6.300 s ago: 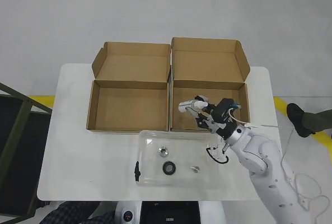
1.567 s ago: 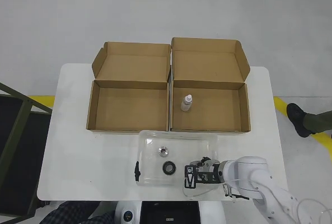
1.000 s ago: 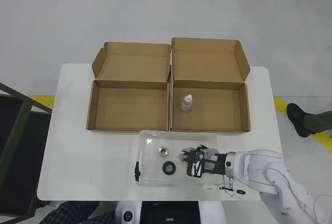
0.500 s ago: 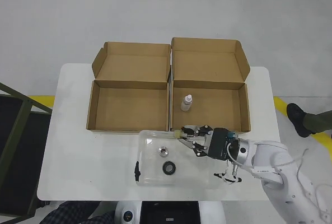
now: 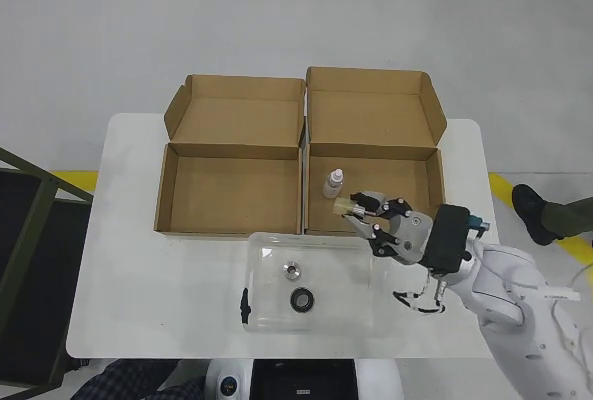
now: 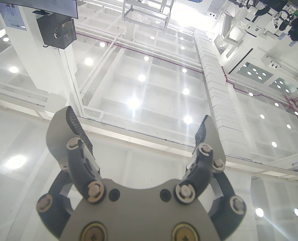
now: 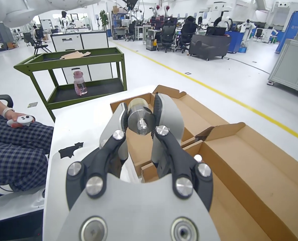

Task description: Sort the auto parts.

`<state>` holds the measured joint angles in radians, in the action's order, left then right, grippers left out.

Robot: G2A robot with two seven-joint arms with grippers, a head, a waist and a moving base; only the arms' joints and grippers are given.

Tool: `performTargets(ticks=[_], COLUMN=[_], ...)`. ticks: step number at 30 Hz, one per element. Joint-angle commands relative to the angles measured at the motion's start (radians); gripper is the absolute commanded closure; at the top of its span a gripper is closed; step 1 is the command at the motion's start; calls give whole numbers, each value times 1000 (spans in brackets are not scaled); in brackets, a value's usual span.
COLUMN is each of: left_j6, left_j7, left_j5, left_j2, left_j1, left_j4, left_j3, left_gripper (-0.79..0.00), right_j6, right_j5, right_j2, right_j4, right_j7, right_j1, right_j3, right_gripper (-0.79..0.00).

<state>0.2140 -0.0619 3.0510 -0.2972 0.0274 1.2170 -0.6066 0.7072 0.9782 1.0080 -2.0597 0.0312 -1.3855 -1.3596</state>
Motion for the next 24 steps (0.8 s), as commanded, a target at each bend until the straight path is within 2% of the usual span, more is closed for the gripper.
performTargets(ticks=[1,13,24], left_j6=[0,0,0], left_j7=[0,0,0], left_j5=[0,0,0], left_j2=[0,0,0], left_j1=[0,0,0], left_j4=[0,0,0], left_j3=[0,0,0], left_gripper=[-785,-785,-785], right_j6=[-2,-37,-47], right_j5=[6,74,108], right_j2=[0,5,8], right_j4=[-12,-68,-64], right_j7=[17,69,33], right_j1=[-8,-26,-29], right_j3=[-12,-29,-21], right_gripper=[0,0,0])
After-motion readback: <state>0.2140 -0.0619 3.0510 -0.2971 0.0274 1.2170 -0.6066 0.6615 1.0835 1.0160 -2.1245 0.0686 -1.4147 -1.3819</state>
